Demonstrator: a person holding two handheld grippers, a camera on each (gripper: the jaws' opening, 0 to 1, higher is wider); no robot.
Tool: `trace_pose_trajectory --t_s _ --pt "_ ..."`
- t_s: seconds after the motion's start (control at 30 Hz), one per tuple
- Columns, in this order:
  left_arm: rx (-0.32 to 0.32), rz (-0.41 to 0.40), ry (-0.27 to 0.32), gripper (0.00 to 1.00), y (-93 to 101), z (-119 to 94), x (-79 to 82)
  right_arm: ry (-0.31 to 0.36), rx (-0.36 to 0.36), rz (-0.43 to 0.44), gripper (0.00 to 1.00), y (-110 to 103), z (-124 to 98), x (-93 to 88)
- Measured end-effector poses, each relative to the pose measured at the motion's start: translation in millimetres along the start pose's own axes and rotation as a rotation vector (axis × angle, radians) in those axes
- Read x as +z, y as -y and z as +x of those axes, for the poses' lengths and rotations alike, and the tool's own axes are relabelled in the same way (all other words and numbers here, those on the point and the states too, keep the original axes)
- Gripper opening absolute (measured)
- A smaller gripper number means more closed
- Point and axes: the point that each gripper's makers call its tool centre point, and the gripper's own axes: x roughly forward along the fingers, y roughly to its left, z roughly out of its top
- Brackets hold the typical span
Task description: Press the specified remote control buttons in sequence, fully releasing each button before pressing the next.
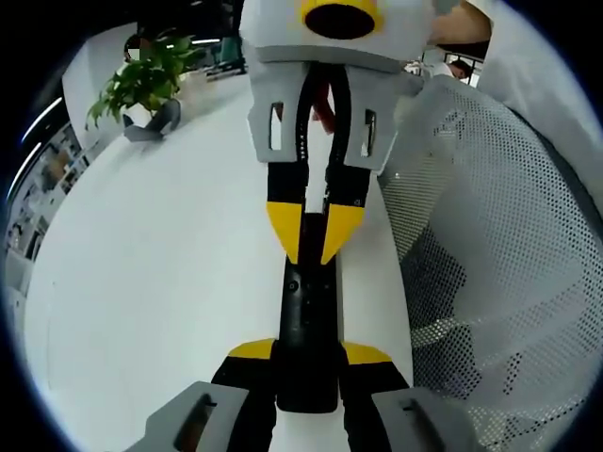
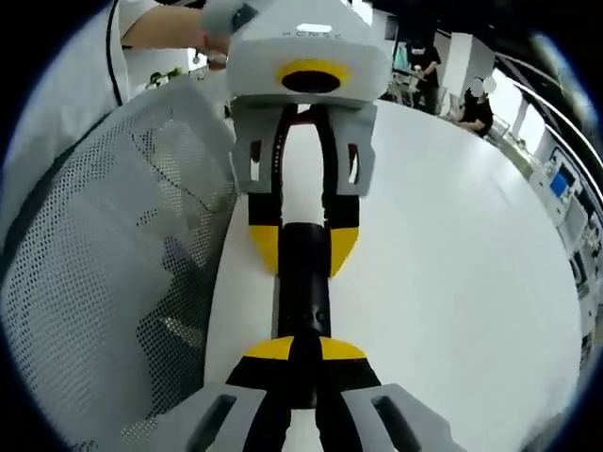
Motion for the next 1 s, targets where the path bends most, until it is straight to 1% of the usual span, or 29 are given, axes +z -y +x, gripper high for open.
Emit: trace_pose_trajectory --t_s 0.03,0.07,0.1,0.17,0.2,0.23,0.3,0.33,0.4,0.5,0.57,0.67,0.73,0.77,0.8,0.93,1.0 --pt "0.000 0.000 0.002 0.25 0.0 0.0 0.1 0.016 0.001 0.080 0.04 0.8 0.8 0.1" --pt "-0.001 0.000 0.004 0.25 0.0 0.0 0.1 0.027 0.005 0.102 0.04 1.0 0.8 0.4" --pt "0.000 0.000 0.005 0.25 0.0 0.1 0.1 0.059 0.008 0.115 0.04 2.4 0.2 -0.2" --pt "0.002 -0.001 0.009 0.25 0.0 0.1 0.2 0.097 0.012 0.152 0.04 2.3 -0.8 -0.2" --pt "0.003 -0.001 0.012 0.25 0.1 0.0 0.2 0.111 0.017 0.154 0.04 2.7 -1.4 -0.6" --pt "0.003 -0.001 0.013 0.25 0.0 0.0 0.3 0.126 0.010 0.136 0.04 2.4 -1.7 -0.9" --pt "0.003 -0.002 0.016 0.25 0.1 0.0 0.3 0.168 -0.026 0.069 0.04 2.3 -1.9 1.8" --pt "0.003 -0.002 0.016 0.25 0.1 0.0 0.3 0.200 -0.049 0.075 0.04 2.3 -2.2 1.9" --pt "0.005 -0.003 0.017 0.25 0.1 -0.1 0.3 0.235 -0.069 0.104 0.04 1.0 -1.6 1.3" --pt "0.004 -0.004 0.021 0.25 0.2 -0.2 0.5 0.226 -0.072 0.108 0.04 1.6 -1.0 3.2" --pt "0.003 -0.002 0.022 0.25 0.3 -0.4 0.5 0.184 -0.071 0.068 0.03 1.3 -0.2 4.0" --pt "0.003 -0.002 0.023 0.25 0.4 -0.5 0.5 0.107 -0.051 -0.032 0.03 -0.2 1.2 4.6" --pt "0.004 -0.003 0.023 0.25 0.4 -0.5 0.5 0.069 -0.038 -0.094 0.01 0.0 1.7 5.4" --pt "0.004 -0.004 0.024 0.25 0.5 -0.5 0.5 0.044 -0.024 -0.105 0.01 -0.7 2.4 4.5" --pt "0.004 -0.004 0.025 0.25 0.4 -0.5 0.5 0.034 -0.021 -0.108 0.01 -0.6 2.9 4.8" --pt "0.003 -0.003 0.026 0.25 0.4 -0.5 0.4 0.034 -0.001 -0.056 0.00 2.5 3.0 4.4" --pt "0.002 -0.002 0.026 0.25 0.3 -0.4 0.4 0.053 -0.010 0.002 0.00 2.7 2.7 4.6"
